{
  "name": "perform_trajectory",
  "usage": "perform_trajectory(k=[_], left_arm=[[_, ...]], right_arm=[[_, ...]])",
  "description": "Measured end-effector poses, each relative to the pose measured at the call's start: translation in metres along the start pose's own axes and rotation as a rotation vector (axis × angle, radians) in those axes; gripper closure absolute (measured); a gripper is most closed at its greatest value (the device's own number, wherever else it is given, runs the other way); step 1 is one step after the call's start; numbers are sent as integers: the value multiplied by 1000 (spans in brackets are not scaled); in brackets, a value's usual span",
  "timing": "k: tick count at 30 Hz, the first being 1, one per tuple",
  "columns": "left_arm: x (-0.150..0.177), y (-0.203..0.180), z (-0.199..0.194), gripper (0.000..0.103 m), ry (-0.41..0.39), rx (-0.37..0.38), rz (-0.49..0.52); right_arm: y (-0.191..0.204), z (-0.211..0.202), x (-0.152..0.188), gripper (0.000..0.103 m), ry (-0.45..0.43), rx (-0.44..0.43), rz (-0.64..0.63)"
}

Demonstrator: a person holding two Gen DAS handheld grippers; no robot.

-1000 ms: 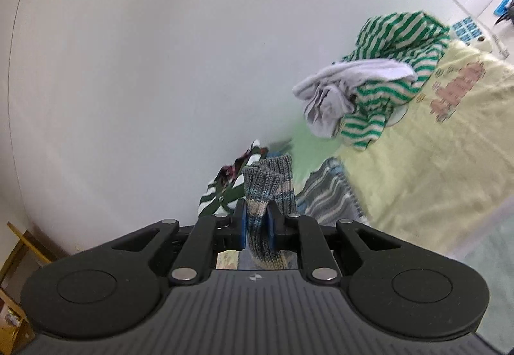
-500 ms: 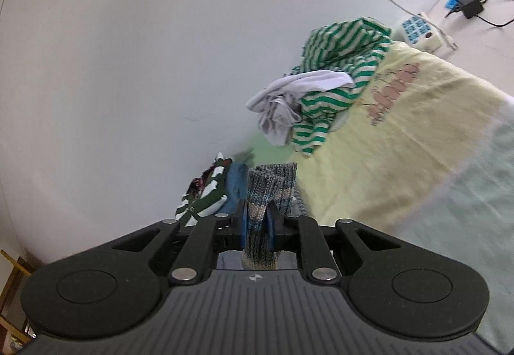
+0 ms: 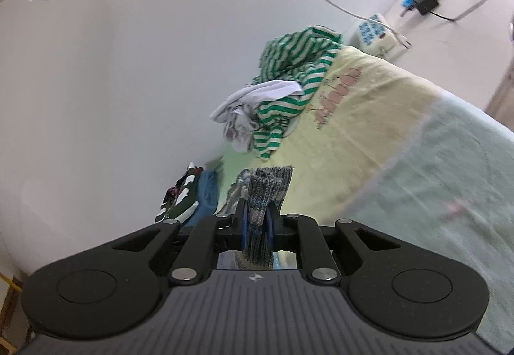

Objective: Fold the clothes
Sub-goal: 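Lift the sweater by the striped cuff with the right gripper and fold it over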

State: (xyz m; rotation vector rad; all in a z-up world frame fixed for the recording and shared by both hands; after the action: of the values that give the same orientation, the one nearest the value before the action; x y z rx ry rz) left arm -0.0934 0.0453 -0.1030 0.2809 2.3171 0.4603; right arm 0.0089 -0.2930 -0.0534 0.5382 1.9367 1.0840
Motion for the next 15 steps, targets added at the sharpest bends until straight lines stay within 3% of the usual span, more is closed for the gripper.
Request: perform_trajectory(k=[15], left_arm=[[6,-25,-4,74,2,24,73]], right_arm=[[-56,2,-15,92,-57,124,39]])
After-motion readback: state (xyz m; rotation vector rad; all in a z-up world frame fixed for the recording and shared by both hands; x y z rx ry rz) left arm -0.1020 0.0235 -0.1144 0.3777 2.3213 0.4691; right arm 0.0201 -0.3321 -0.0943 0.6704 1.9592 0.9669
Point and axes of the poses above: each gripper's, at about its wrist camera, not at the fingertips, and z roughly the way its jaws point, y to its left, x to its underside, the point moved 10 cm from there along z, roughly the way its jaws point, and after that the axes turned 6 degrees about -x, right-handed, at the moved point
